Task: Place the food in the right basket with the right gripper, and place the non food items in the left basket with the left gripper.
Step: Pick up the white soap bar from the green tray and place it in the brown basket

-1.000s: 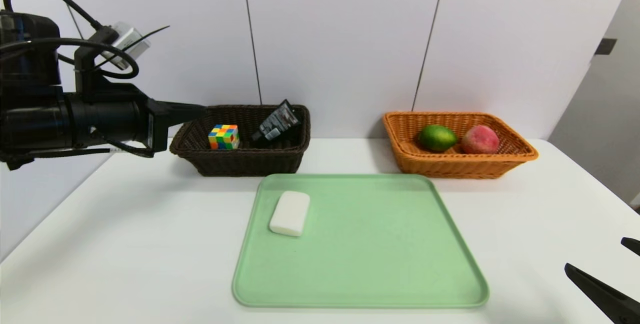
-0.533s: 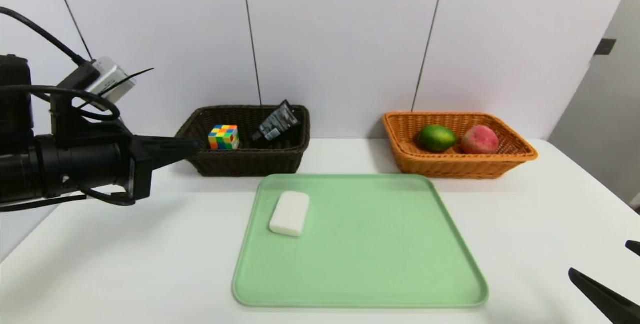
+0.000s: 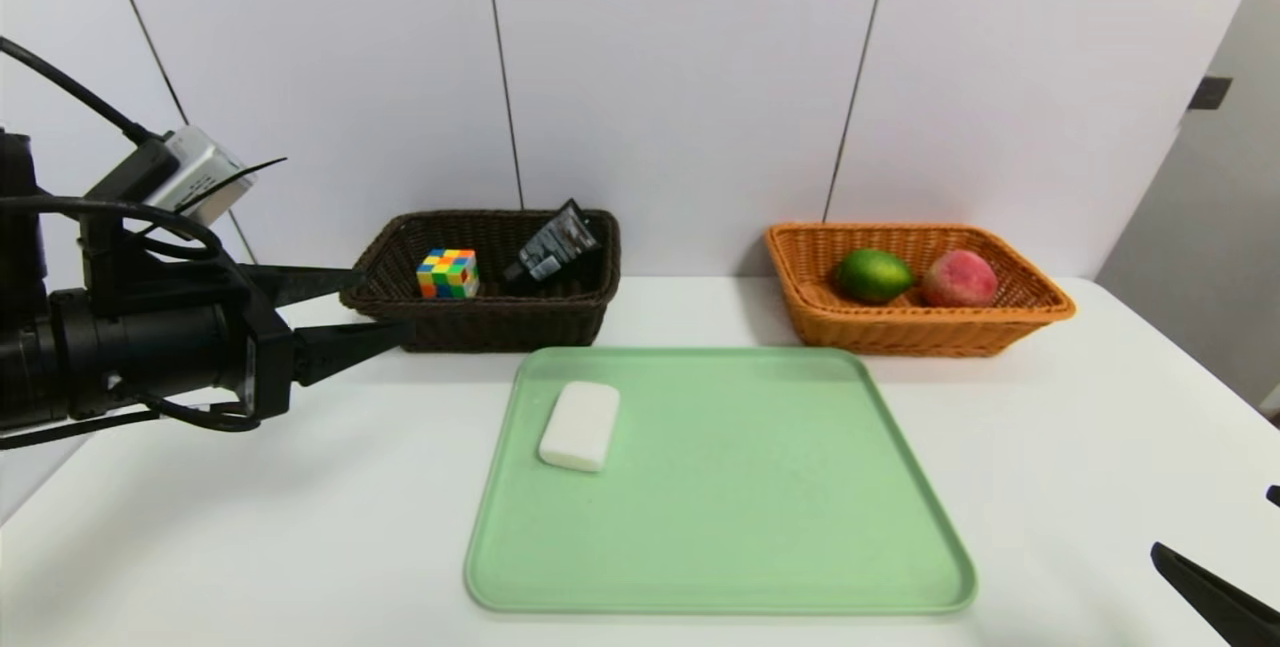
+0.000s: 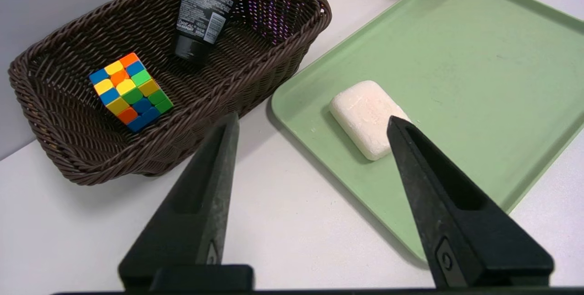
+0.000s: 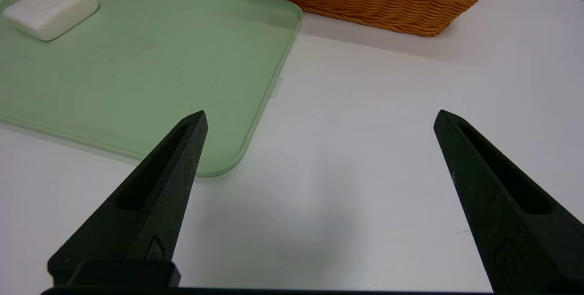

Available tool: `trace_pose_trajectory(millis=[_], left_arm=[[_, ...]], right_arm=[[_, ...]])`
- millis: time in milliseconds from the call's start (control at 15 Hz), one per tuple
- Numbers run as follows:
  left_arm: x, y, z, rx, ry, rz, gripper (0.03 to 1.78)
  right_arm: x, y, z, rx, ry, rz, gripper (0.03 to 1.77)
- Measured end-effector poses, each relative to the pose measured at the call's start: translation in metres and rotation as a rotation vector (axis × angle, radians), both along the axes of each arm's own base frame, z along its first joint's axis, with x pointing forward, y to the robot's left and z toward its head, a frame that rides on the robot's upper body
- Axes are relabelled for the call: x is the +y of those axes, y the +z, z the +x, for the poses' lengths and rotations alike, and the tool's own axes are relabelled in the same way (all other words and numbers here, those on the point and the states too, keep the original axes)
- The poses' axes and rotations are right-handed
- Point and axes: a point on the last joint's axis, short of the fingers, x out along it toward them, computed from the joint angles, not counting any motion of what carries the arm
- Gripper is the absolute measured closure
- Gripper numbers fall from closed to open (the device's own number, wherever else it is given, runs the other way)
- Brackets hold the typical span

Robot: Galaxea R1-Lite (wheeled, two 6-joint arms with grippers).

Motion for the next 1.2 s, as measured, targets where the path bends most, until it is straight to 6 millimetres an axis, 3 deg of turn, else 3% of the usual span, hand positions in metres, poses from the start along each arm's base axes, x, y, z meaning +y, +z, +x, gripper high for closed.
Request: trace_pose_trajectory(millis=[333,600,1000,1200], left_arm=[[0.000,-0.005,0.002,0.025,0.000,0.001,0.38],[-0.015,-0.017,0.003,0.069,-0.062,0.012,0.27],[-0.033,-0.046,0.002,0.163,-0.138,0.038,0.18],[-0.046,-0.050,0.008,0.174,-0.113,0.078,0.16]], right_arm=[[0.000,0.006,0.002,-0.017,0.000,0.000,0.09],[0.000,0.016,0.008,-0.027,-0.003,0.006,0.09],[0.001,0.058,0.048,-0.104,-0.009,0.013,0.09],[0.001,0.079,0.071,-0.166,-0.013,0.013,0.09]])
